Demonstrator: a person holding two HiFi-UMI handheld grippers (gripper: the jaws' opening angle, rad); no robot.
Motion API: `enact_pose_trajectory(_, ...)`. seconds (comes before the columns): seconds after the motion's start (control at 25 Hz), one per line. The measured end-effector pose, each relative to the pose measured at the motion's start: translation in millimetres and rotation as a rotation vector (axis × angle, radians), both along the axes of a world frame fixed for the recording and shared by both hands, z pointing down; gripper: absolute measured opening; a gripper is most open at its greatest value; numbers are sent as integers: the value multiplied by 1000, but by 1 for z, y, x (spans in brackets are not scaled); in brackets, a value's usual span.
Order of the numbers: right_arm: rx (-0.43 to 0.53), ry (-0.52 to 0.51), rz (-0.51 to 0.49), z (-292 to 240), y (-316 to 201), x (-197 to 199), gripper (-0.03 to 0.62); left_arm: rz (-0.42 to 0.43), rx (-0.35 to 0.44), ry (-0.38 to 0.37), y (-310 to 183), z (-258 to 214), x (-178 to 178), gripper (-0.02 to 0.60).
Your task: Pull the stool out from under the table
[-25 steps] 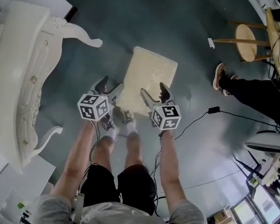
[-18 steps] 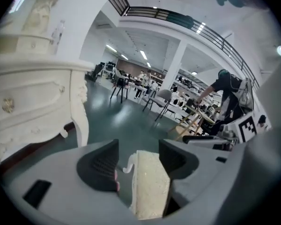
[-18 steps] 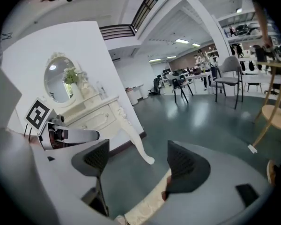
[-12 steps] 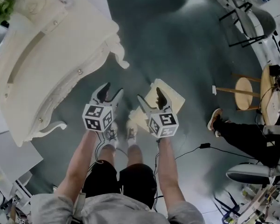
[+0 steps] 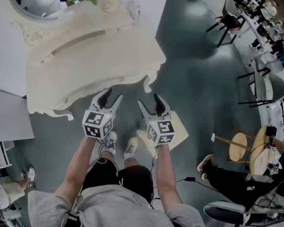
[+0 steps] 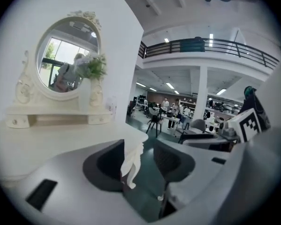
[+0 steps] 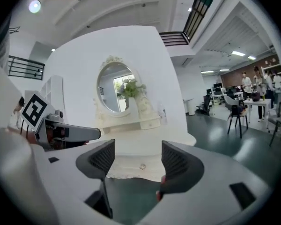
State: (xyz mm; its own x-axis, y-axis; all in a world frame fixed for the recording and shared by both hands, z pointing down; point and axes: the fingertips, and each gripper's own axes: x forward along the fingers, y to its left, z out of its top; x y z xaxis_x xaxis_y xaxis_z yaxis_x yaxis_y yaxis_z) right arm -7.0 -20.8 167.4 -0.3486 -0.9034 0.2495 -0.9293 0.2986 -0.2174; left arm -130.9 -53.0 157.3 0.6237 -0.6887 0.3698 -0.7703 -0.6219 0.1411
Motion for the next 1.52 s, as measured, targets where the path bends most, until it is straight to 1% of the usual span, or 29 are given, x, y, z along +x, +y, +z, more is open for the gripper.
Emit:
enact_pose_trajectory(0.08,32,-2,-60,-25,-7,-25,316,-59,26,-4,2,-21,-26,195)
enact_pose_trajectory(0.16,68,4,-113,-49,-14,-51,295,-121,58,-6,5,-42,-54,190)
enact_pose_trajectory(0.24,95,16,-151,-69,-19,-82,264,-167,79,-1,6,-59,-86,185)
enact_pose_trajectory(0.32,112,26,-189,-84,-24,-115,257,-208,98,-3,6,-72,-120,181)
enact_pose_trajectory(0.36,121,30,-211,-92,-26,-128,243,-231,109,-7,7,-80,-134,176)
enact_pose_trajectory(0.44,140,35,-254,-108,-28,-147,217,-274,129,-14,11,-93,-153,161)
enact_pose_trajectory(0.56,149,40,-295,-123,-22,-167,204,-317,146,-23,21,-107,-172,149)
enact_pose_trajectory(0.68,164,58,-330,-134,-20,-196,183,-365,164,-33,27,-122,-200,140)
enact_pose_trajectory(0.84,203,95,-350,-150,-19,-228,119,-422,188,-38,36,-139,-235,124)
enact_pose_trajectory(0.92,216,108,-359,-157,-19,-240,96,-444,205,-44,40,-147,-248,119)
enact_pose_trajectory(1.04,224,117,-373,-161,-17,-253,68,-475,225,-53,43,-152,-261,95)
enact_pose_trajectory(1.2,239,124,-367,-167,-16,-260,46,-505,225,-50,49,-153,-272,67)
enact_pose_trajectory(1.52,240,124,-355,-167,-13,-267,32,-511,236,-61,52,-154,-280,41)
